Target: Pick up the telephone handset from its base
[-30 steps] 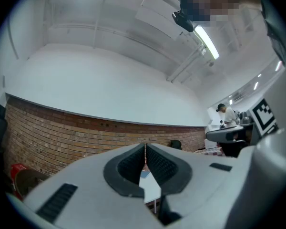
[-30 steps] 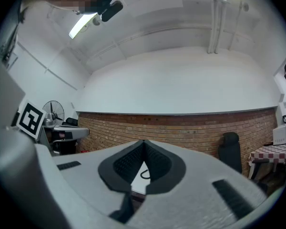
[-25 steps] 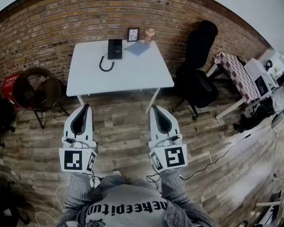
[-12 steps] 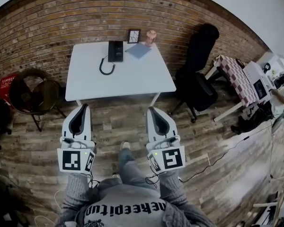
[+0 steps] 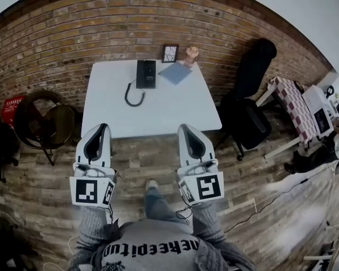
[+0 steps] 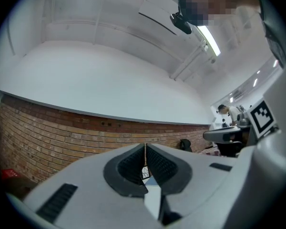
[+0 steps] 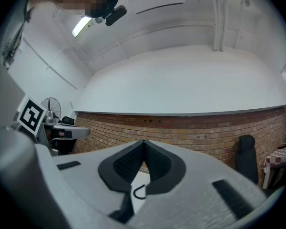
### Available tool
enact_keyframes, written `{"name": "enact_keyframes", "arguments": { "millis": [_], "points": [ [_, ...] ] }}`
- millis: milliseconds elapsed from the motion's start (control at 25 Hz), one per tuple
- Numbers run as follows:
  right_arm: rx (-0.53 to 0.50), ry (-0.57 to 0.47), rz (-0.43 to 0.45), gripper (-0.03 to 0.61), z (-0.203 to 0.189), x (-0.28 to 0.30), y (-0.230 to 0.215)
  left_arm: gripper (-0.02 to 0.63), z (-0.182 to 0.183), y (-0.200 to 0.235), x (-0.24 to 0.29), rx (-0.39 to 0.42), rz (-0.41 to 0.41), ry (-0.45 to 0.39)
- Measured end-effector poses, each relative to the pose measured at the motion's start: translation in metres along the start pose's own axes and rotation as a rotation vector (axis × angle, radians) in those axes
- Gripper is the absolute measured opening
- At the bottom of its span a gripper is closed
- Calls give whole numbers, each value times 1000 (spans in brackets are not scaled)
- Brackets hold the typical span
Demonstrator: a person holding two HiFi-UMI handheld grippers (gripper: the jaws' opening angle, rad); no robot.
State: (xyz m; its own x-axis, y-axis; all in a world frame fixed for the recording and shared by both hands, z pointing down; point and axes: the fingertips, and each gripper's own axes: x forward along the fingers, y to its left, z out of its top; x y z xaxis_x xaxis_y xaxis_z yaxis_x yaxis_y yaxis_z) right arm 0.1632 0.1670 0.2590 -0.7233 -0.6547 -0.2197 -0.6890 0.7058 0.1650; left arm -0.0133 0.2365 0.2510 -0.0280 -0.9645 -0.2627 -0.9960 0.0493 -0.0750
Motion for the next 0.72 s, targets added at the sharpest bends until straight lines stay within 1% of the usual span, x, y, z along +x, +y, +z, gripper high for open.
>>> {"name": "enact_keyframes", "arguments": {
  "millis": [480, 720],
  "points": [
    [12, 2, 56, 5, -27, 133, -72, 12, -25, 34, 138, 8, 39, 1],
    [7, 10, 95, 5, -48, 178, -102, 12, -42, 36, 199, 4, 46, -12]
  ]
}}
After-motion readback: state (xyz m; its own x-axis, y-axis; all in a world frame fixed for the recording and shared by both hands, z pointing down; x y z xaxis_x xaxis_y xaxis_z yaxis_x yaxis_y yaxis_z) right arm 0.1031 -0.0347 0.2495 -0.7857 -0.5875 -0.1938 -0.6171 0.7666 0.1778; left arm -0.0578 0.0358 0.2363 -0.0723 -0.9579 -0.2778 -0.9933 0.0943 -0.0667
